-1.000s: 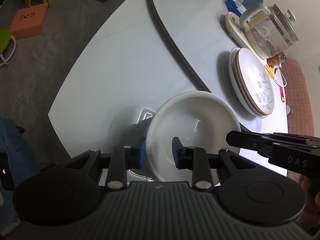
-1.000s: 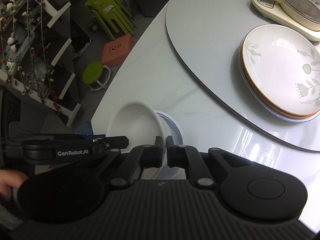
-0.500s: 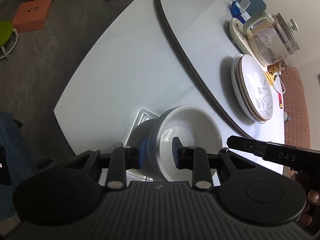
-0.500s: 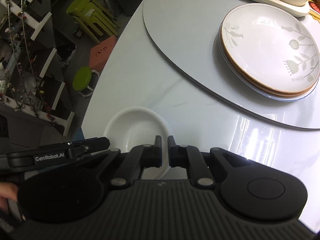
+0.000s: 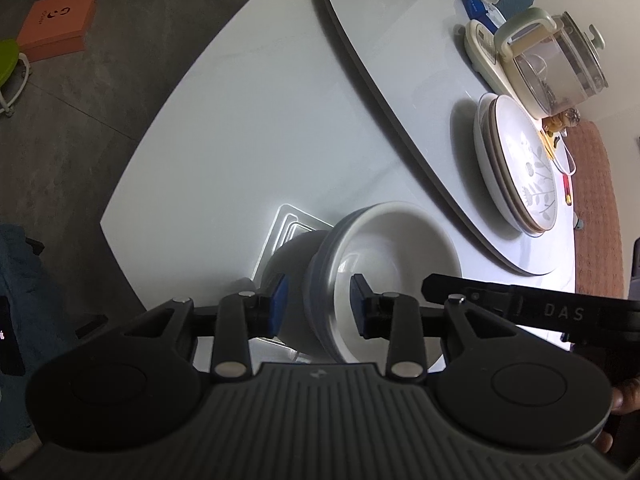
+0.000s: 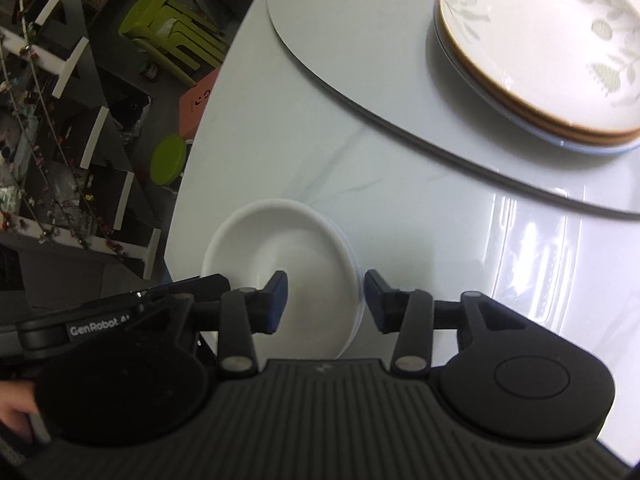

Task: Organize plates and bowls
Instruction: 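Lift the bowl stack off the table with both tools, then carry the bowl stack with both tools over the plate stack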

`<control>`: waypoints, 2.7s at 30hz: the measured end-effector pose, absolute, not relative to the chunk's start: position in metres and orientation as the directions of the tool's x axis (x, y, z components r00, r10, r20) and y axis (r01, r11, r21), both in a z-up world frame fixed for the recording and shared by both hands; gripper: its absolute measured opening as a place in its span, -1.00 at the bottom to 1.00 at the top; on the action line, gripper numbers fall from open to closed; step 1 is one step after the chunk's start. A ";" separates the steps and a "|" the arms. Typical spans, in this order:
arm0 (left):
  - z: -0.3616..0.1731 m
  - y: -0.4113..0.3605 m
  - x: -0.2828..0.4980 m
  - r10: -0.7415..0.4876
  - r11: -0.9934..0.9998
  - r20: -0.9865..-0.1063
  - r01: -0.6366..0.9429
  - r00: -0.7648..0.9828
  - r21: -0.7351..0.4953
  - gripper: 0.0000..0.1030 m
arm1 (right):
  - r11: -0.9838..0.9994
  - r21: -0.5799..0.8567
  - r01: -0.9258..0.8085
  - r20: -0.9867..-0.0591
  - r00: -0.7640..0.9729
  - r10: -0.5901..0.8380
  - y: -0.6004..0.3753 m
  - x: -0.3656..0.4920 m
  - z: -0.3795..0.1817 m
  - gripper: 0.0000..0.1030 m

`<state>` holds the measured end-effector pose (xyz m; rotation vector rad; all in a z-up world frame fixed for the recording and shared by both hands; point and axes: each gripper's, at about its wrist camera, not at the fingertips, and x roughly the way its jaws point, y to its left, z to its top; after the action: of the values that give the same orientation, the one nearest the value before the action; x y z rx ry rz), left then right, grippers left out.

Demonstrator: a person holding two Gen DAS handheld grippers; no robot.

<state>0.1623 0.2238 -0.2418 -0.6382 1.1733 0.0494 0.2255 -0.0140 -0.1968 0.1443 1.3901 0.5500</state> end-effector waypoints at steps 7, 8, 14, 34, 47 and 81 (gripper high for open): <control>-0.257 0.213 0.172 -0.299 0.846 -0.880 -0.324 0.369 -0.423 -0.25 | 0.878 0.418 -0.233 -0.895 0.062 0.442 -0.014 0.226 -0.213 -0.14; -0.259 0.212 0.174 -0.299 0.848 -0.882 -0.323 0.366 -0.421 -0.25 | 0.879 0.417 -0.231 -0.896 0.062 0.441 -0.014 0.226 -0.215 -0.14; -0.268 0.208 0.180 -0.303 0.848 -0.884 -0.323 0.356 -0.421 -0.25 | 0.870 0.440 -0.223 -0.887 0.043 0.459 -0.014 0.226 -0.226 -0.24; -0.220 0.182 0.167 -0.269 0.899 -0.890 -0.236 0.368 -0.369 -0.25 | 0.884 0.378 -0.276 -0.901 0.111 0.420 -0.012 0.215 -0.181 -0.47; -0.161 0.165 0.141 -0.285 0.897 -0.871 -0.209 0.400 -0.389 -0.25 | 0.890 0.380 -0.254 -0.887 0.173 0.428 -0.033 0.193 -0.134 -0.47; -0.110 0.069 0.244 -0.423 0.888 -0.802 0.015 0.422 -0.460 -0.25 | 0.927 0.374 -0.045 -0.844 0.398 0.360 -0.140 0.225 -0.079 -0.47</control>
<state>0.2437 0.0687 -0.1104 -0.4169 1.1091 -0.2844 0.2254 -0.1403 -0.0788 0.3128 1.1376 0.2616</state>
